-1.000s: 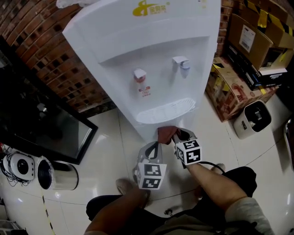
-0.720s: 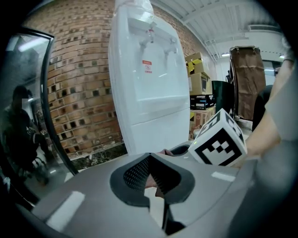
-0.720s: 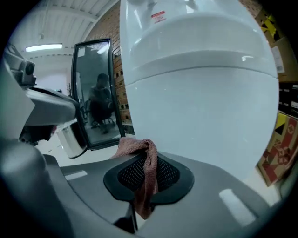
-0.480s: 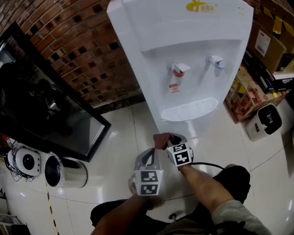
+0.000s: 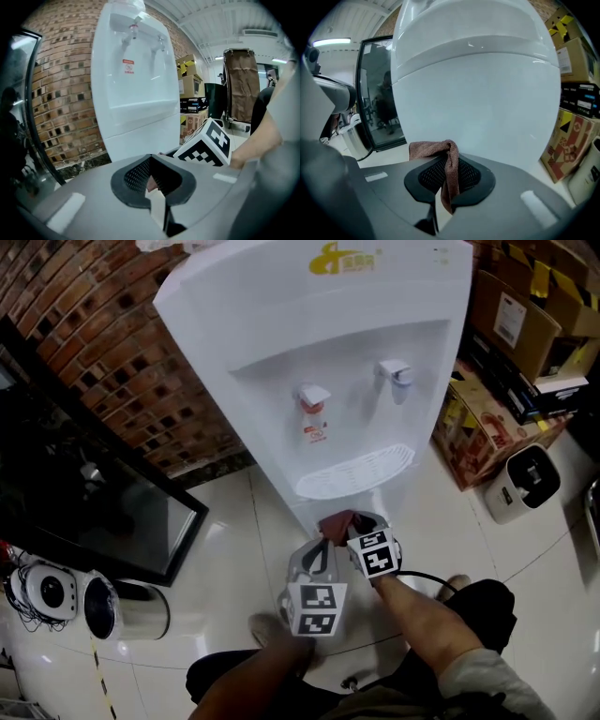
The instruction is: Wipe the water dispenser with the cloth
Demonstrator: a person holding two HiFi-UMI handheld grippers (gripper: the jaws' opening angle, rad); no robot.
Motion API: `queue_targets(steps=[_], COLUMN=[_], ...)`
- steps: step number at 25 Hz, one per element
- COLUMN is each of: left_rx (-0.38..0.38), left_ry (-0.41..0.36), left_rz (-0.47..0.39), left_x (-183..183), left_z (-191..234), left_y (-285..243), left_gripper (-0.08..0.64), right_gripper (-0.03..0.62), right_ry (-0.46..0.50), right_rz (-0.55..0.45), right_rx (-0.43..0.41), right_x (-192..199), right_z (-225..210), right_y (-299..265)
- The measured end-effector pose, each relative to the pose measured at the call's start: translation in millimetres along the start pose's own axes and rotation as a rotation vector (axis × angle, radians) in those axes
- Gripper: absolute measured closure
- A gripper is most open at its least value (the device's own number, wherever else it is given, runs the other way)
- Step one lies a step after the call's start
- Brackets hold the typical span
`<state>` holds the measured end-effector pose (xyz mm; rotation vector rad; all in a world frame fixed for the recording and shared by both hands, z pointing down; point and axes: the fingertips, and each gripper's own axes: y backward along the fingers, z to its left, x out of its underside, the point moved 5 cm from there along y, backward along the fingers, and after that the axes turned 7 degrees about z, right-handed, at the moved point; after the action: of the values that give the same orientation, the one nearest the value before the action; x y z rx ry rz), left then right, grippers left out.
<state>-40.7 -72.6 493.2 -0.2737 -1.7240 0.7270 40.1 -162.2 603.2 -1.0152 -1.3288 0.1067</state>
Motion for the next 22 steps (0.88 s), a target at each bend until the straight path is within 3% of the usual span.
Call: queue_targets(steps=[12,18,22], left_rx=[0.143,0.183,0.187], left_ry=[-0.057,-0.039,-0.056], left_rz=[-0.011,-0.005,0.013], left_x=[-52.0,-65.6,-64.6], left_z=[-99.4,-136.6,-146.2], left_y=[-69.4,-101.9,-115.9], left_gripper=[0.56,0.56,0.56], right_gripper=[0.545,0.545,0.545], right_ry=[-0.13,-0.129,-0.178], right_rz=[0.005,0.005,-0.017], right_rx=[0.175,0.155,0.169], right_x=[21.8,22.9,21.2], right_z=[-140.0,-169.9,-193.5], right_y=[36.6,39.9,44.1])
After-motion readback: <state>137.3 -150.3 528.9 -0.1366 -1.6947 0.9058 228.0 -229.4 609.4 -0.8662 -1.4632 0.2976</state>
